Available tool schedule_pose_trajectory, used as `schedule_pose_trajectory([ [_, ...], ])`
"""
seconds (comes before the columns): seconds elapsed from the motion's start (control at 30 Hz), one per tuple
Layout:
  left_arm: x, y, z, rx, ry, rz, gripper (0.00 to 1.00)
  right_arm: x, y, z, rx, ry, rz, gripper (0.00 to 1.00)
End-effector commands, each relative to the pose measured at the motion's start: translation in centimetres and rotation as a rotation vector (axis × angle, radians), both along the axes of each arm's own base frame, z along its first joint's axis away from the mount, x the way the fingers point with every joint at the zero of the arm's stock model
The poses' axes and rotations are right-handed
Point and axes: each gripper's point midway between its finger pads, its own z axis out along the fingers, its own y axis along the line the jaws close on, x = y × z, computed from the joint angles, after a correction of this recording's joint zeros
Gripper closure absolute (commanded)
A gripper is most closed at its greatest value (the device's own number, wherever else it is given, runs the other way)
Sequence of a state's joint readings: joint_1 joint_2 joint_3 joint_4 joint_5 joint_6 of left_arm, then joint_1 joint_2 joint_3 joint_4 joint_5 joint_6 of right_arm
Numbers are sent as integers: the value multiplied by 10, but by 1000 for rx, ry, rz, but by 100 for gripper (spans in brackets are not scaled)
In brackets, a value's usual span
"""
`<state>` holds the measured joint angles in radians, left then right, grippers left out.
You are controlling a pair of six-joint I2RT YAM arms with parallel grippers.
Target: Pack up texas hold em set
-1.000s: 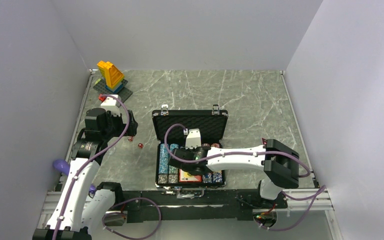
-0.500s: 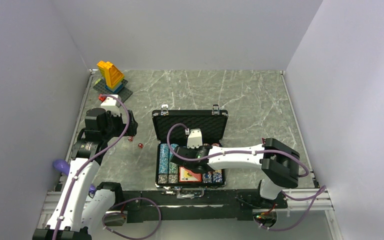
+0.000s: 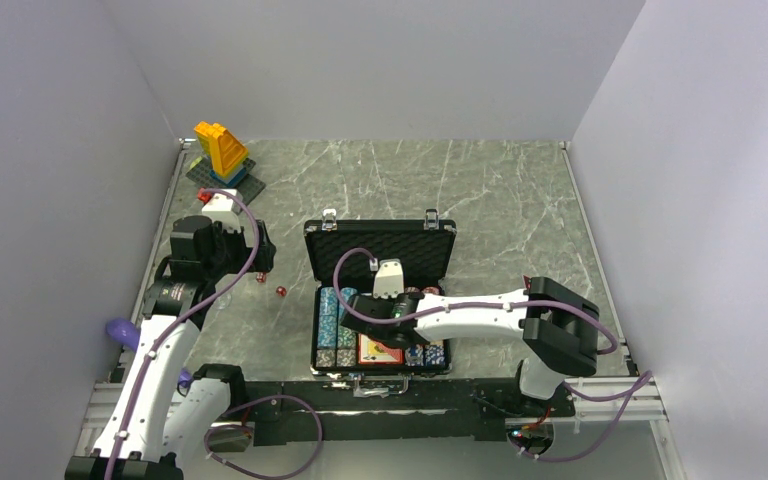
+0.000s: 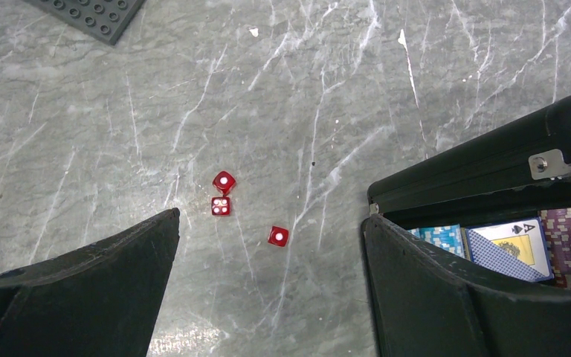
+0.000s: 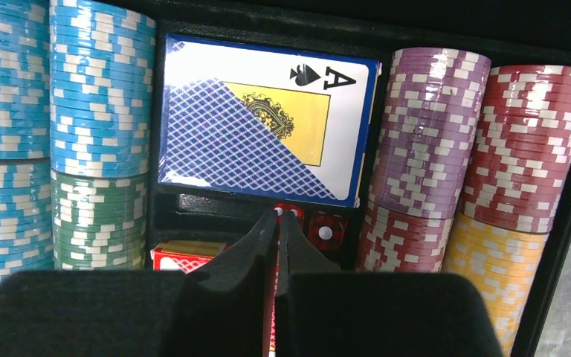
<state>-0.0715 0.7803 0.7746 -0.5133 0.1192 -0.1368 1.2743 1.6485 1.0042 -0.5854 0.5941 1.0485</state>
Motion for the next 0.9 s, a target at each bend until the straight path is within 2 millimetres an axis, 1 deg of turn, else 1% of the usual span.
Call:
schedule_pose_trajectory([
  [0.0, 6, -2, 13, -10, -46, -5, 1, -14, -2, 2, -6, 44, 0, 93],
  [0.13, 6, -2, 13, -9, -47, -4, 1, -19, -5, 2, -15, 52, -3, 93],
  [0.3, 6, -2, 13, -9, -44, -3, 1, -24, -8, 7, -16, 47, -9, 93],
  [0.6, 7, -2, 12, -8, -43, -3, 1, -23, -10, 14, -23, 25, -23, 92],
  [0.73, 7, -2, 12, -9, -43, -3, 1, -20, -9, 22, -12, 6, -31, 90],
  [0.87, 7, -2, 12, -8, -42, -3, 1, -15, -8, 35, 8, -21, -36, 85],
])
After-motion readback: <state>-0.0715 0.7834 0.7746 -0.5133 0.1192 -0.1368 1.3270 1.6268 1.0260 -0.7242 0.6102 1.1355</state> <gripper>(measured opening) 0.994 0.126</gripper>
